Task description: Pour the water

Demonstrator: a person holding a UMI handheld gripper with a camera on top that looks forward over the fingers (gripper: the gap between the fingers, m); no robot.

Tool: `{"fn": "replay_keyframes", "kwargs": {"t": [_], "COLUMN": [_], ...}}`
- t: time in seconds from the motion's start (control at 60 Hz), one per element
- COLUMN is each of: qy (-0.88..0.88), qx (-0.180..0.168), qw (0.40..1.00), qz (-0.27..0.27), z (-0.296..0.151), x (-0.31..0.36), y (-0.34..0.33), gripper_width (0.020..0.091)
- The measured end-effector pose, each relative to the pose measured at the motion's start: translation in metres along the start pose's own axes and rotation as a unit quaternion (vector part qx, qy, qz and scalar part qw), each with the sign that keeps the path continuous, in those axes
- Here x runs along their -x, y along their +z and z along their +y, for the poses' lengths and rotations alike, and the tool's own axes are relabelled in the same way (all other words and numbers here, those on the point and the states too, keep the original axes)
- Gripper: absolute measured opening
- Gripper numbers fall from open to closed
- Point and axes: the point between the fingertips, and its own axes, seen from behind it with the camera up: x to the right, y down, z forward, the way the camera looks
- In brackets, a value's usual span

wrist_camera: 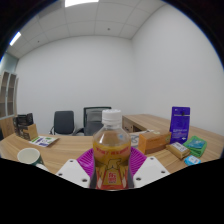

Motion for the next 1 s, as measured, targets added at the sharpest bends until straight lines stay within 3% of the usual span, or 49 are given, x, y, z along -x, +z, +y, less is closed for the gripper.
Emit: {"fn": "replay_keyframes", "kwargs": {"t": [0.067, 0.1, 0.217, 0.3, 0.417, 0.483, 0.533, 1.0], "qy": [-0.018, -0.015, -0.003, -0.005, -0.005, 0.005, 0.023, 0.044], "qx": [0.023, 0.007, 0.010, 0.011, 0.030, 0.056, 0.062, 0.027], "qw": [1.000, 1.000, 1.000, 1.000, 0.999, 0.998, 0.998, 0.998], "qz": [-0.001, 0.001, 0.008, 0.012, 0.010, 0.010, 0.010, -0.046], "z": [0.018, 0.012, 0.014, 0.014, 0.017, 0.024, 0.022, -0.026], "x": [0.000, -0.001, -0.005, -0.005, -0.009, -0.010, -0.010, 0.046], "y": [0.006, 0.006, 0.007, 0.007, 0.004, -0.004, -0.014, -0.259], "gripper_width": [0.0436, 0.0453, 0.0453, 0.0494, 0.0627, 0.0864, 0.0827, 0.0837]}}
